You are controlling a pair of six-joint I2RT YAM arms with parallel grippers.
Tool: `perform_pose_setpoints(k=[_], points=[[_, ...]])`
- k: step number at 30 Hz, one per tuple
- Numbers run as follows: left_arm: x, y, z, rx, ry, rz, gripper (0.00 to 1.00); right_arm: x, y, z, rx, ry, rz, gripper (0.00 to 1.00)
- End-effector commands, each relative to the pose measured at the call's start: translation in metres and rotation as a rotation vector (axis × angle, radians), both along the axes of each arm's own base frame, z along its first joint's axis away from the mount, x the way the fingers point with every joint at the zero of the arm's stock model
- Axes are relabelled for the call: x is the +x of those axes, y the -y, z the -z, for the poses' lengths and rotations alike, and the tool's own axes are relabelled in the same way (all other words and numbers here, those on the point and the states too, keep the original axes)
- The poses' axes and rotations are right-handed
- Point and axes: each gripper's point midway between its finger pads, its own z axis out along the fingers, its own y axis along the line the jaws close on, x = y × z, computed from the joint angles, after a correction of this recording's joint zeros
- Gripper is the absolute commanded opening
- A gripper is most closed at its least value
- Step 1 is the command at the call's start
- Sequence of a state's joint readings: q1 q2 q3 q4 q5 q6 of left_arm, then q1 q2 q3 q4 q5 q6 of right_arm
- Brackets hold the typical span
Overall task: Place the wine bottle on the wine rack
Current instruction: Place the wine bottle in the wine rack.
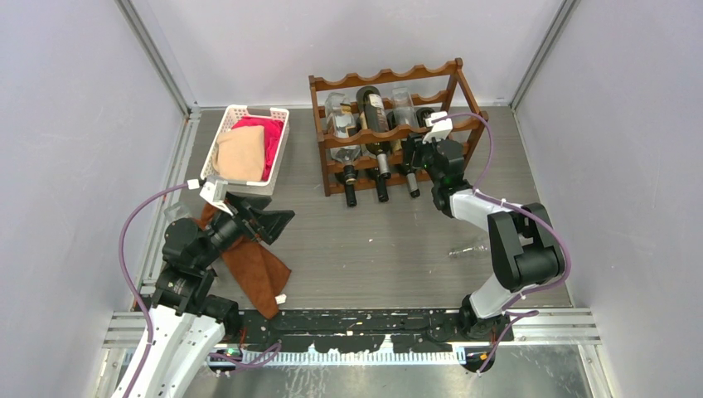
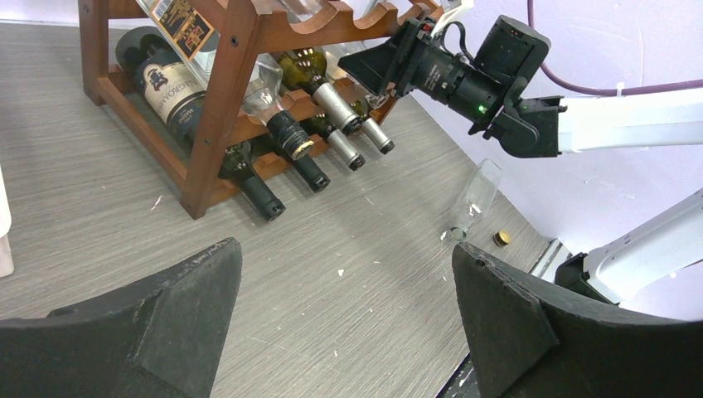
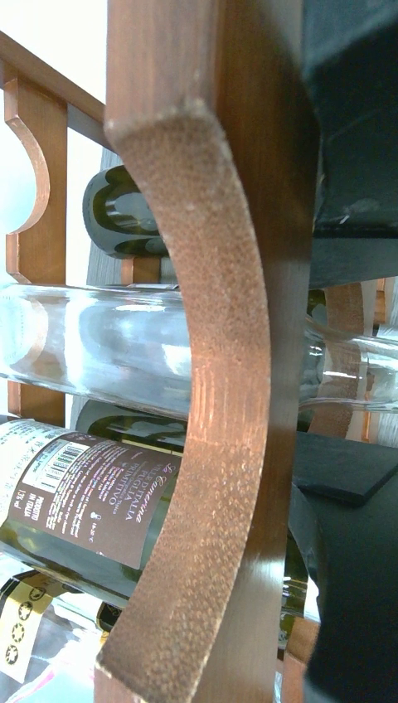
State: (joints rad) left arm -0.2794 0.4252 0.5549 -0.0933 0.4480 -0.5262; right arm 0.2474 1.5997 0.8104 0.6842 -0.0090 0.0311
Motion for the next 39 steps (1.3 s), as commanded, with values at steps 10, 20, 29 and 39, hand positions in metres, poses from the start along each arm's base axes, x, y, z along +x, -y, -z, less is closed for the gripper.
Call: perform_pose_setpoints(k=[10, 20, 29, 39], points=[[-0.004, 0.005, -0.024, -0.055, 0.064, 0.033, 0.96, 0.007, -0.005, -0.053, 0.02, 0.148, -0.027, 0.71], [-0.002, 0.006, -0.022, -0.062, 0.041, 0.036, 0.96, -0.01, 0.001, -0.057, 0.006, 0.102, -0.027, 0.79], [0.001, 0.006, -0.015, -0.075, 0.008, 0.025, 0.97, -0.035, 0.014, -0.048, -0.063, 0.038, -0.028, 0.8], [0.016, -0.002, 0.011, -0.066, -0.113, -0.062, 1.0, -0.088, 0.034, -0.04, -0.066, -0.225, -0.09, 0.8]])
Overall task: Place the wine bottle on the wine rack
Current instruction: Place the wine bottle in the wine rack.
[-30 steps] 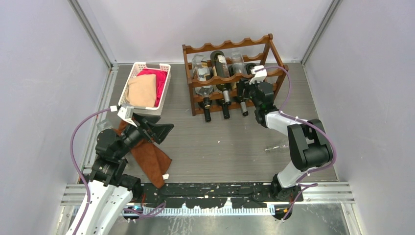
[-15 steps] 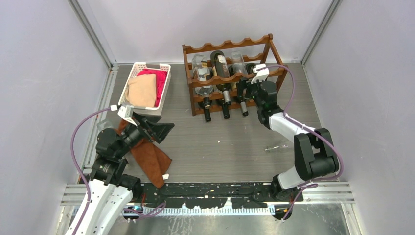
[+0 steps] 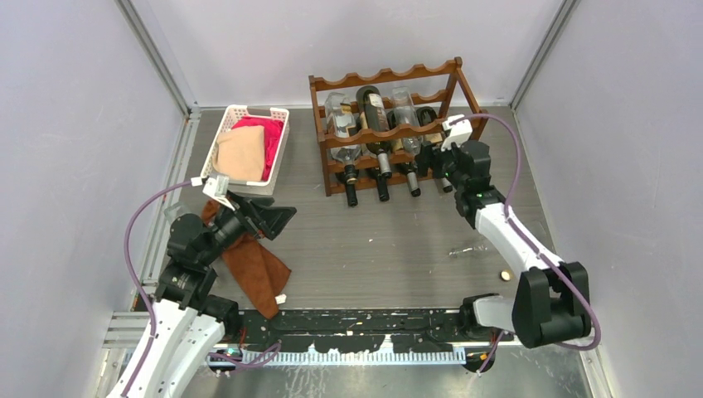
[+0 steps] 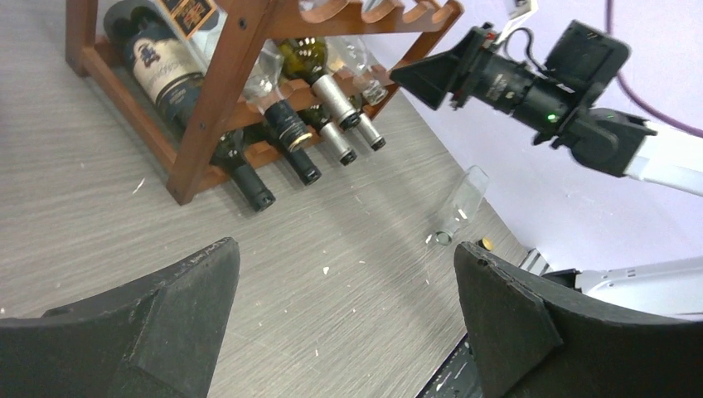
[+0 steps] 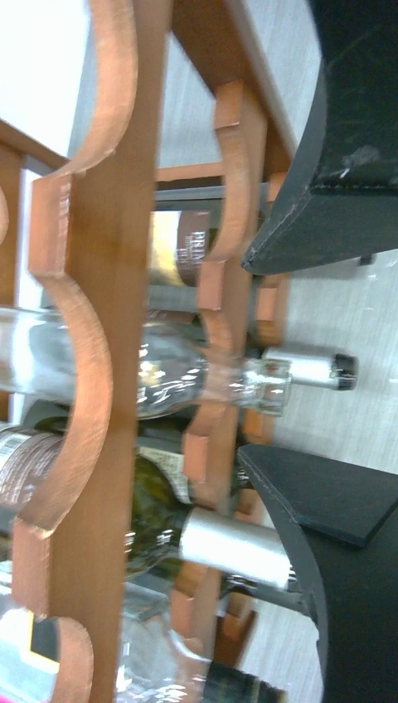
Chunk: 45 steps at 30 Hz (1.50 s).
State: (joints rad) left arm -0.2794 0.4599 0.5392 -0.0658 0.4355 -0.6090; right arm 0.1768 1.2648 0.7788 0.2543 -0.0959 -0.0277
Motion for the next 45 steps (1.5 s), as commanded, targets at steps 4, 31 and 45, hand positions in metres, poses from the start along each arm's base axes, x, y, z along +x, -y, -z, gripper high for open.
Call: perform_pose_setpoints(k=[4, 31, 45], points=[[0.017, -0.01, 0.01, 0.008, -0.095, -0.096, 1.0, -0.069, -0.011, -0.026, -0.077, -0.217, -0.252, 0.82], [0.077, -0.288, 0.056, 0.228, -0.409, -1.23, 0.82, -0.172, -0.064, -0.048, 0.069, -0.308, -0.722, 1.0], [0.09, -0.352, 0.166, 0.331, -0.88, -1.111, 0.92, -0.171, -0.069, -0.036, 0.027, -0.348, -0.74, 1.0]])
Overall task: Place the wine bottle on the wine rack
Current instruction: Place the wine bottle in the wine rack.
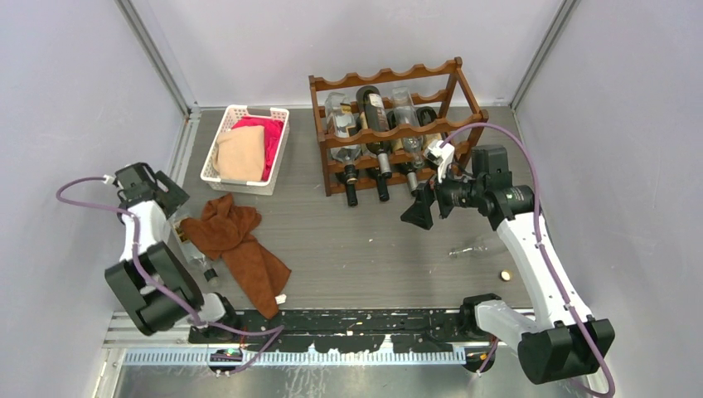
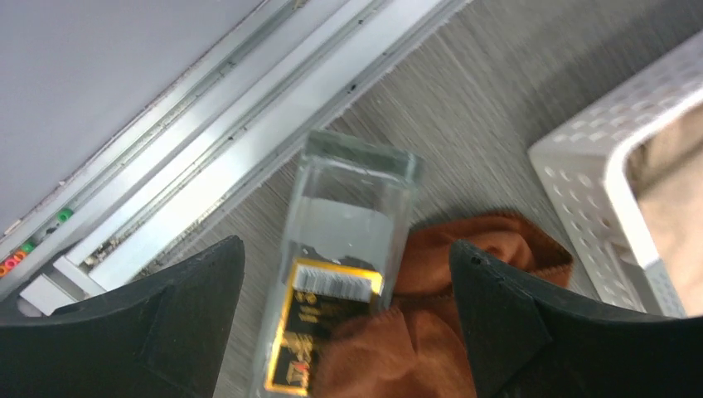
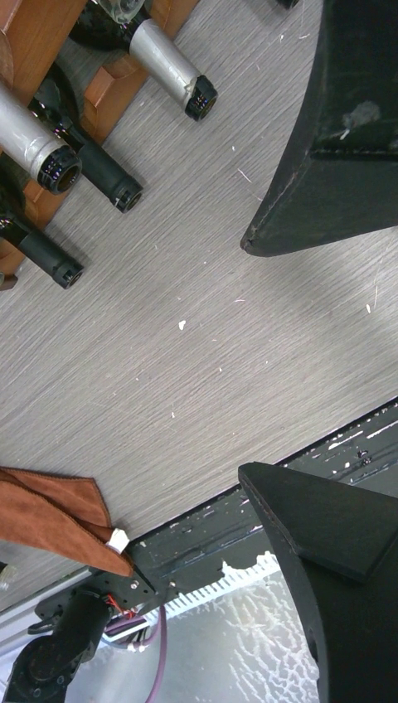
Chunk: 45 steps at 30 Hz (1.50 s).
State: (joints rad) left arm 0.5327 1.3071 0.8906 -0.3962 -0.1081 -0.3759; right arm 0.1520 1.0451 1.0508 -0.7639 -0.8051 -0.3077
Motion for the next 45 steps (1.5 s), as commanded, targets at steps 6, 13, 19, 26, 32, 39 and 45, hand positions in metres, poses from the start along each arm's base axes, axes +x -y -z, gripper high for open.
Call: perform_pose_setpoints(k=[6, 13, 19, 26, 32, 39, 45], points=[[0.018, -0.006, 0.05, -0.176, -0.099, 0.134, 0.98, 0.007, -0.004, -0.002, -0.011, 0.018, -0.026, 1.0], [0.025, -0.004, 0.077, -0.233, -0.119, 0.143, 0.89, 0.009, -0.005, 0.006, -0.015, -0.012, -0.028, 1.0], [0.032, -0.005, 0.075, -0.252, -0.107, 0.123, 0.56, 0.011, -0.006, 0.012, -0.015, -0.032, -0.032, 1.0], [0.054, -0.013, 0.014, -0.119, 0.01, 0.111, 0.08, 0.01, -0.007, 0.015, -0.005, -0.042, -0.043, 1.0], [0.066, -0.012, -0.064, 0.116, 0.129, 0.092, 0.03, 0.009, -0.009, 0.018, 0.005, -0.064, -0.053, 1.0], [0.069, 0.028, -0.113, 0.131, 0.295, 0.171, 0.0, 0.007, -0.012, 0.019, 0.015, -0.076, -0.067, 1.0], [0.061, 0.081, -0.148, 0.081, 0.458, 0.288, 0.0, 0.004, -0.014, 0.019, 0.029, -0.079, -0.087, 1.0]])
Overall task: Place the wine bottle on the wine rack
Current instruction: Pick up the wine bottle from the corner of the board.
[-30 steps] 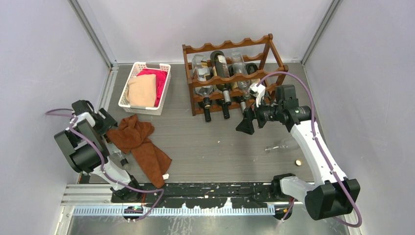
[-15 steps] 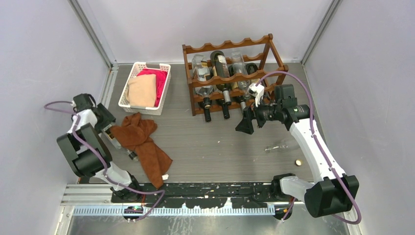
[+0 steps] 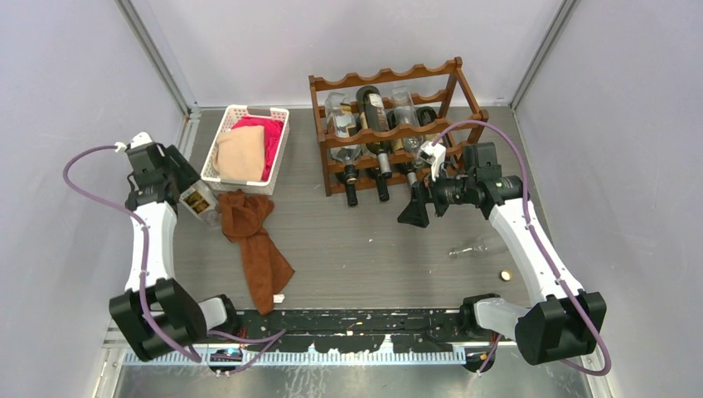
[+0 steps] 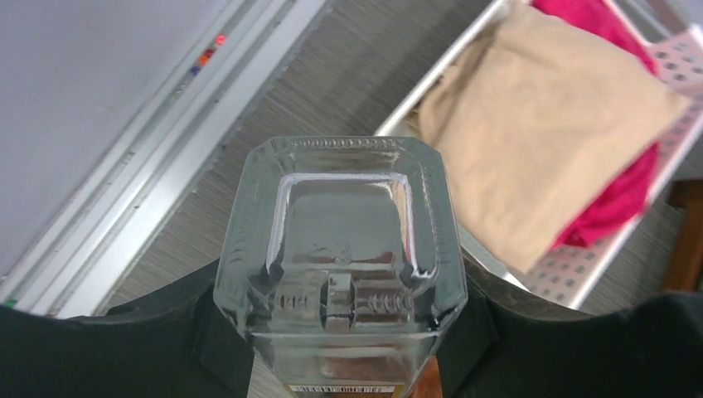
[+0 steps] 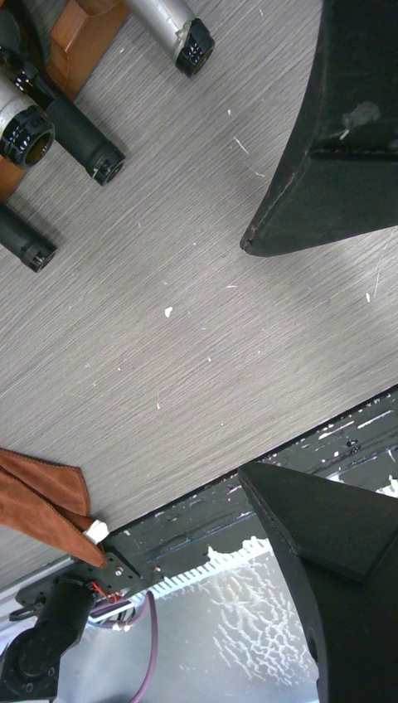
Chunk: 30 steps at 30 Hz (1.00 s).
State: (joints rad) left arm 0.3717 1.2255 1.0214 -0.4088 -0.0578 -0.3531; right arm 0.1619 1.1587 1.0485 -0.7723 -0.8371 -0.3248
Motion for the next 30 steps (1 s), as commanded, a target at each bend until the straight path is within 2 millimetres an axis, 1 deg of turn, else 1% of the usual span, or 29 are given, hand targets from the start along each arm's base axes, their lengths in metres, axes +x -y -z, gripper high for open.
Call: perform_pose_setpoints(k=[1, 4, 14, 20, 26, 30], points=[[0.011, 0.041, -0.074, -0.02, 0.29, 0.105, 0.0, -0.002, -0.008, -0.007, 0.038, 0.032, -0.05, 1.0], [0.003, 0.061, -0.089, -0.036, 0.352, 0.15, 0.0, -0.005, -0.011, -0.008, 0.057, 0.028, -0.07, 1.0], [-0.02, 0.108, -0.135, -0.089, 0.496, 0.286, 0.0, -0.008, -0.014, -0.003, 0.075, 0.006, -0.102, 1.0], [-0.039, 0.126, -0.16, -0.087, 0.553, 0.371, 0.0, -0.015, -0.018, -0.005, 0.101, 0.018, -0.154, 1.0], [-0.058, 0.138, -0.189, -0.057, 0.609, 0.439, 0.0, -0.027, -0.022, -0.009, 0.143, 0.036, -0.224, 1.0], [-0.067, 0.153, -0.205, -0.091, 0.65, 0.507, 0.0, -0.03, -0.023, -0.007, 0.148, 0.034, -0.245, 1.0]])
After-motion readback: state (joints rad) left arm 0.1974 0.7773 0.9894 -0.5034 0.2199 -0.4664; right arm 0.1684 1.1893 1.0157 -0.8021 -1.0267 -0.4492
